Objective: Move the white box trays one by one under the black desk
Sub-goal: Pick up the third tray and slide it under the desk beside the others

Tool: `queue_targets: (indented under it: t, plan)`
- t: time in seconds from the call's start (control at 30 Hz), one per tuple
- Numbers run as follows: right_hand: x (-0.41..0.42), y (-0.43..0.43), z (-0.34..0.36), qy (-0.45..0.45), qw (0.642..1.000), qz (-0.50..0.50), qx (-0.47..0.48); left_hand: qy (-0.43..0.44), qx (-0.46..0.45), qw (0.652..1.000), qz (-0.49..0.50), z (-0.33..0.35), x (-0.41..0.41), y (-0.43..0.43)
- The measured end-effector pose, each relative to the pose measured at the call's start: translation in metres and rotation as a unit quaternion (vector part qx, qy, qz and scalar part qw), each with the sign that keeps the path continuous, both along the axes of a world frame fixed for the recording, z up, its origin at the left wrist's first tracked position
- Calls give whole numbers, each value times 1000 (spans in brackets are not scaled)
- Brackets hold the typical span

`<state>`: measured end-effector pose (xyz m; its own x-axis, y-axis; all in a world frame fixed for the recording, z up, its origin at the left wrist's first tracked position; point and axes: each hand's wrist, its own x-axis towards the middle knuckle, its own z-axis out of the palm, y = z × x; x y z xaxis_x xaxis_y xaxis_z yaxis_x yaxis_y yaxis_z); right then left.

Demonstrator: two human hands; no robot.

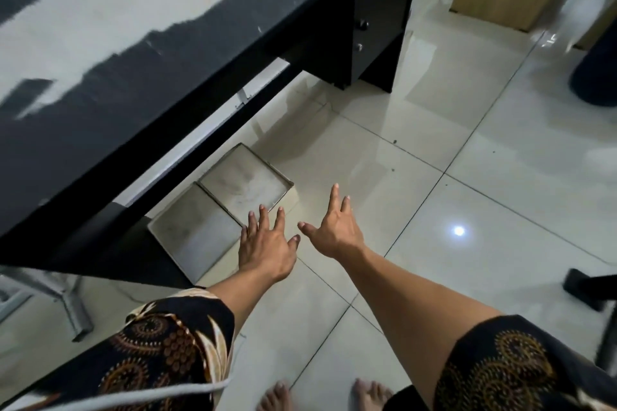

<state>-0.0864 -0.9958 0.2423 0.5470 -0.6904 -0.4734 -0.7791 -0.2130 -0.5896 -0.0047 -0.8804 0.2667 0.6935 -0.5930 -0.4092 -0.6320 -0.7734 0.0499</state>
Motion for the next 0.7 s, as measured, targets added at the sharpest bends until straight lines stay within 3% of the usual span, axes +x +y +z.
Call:
queue_targets:
  t: [0.5,0.7]
  plan:
    - [51,43,282,-64,981,128,-130,-44,-128,990,27,269,12,41]
    - [105,66,370,-97,958,201,-180,-95,-156,978,98,347,54,75]
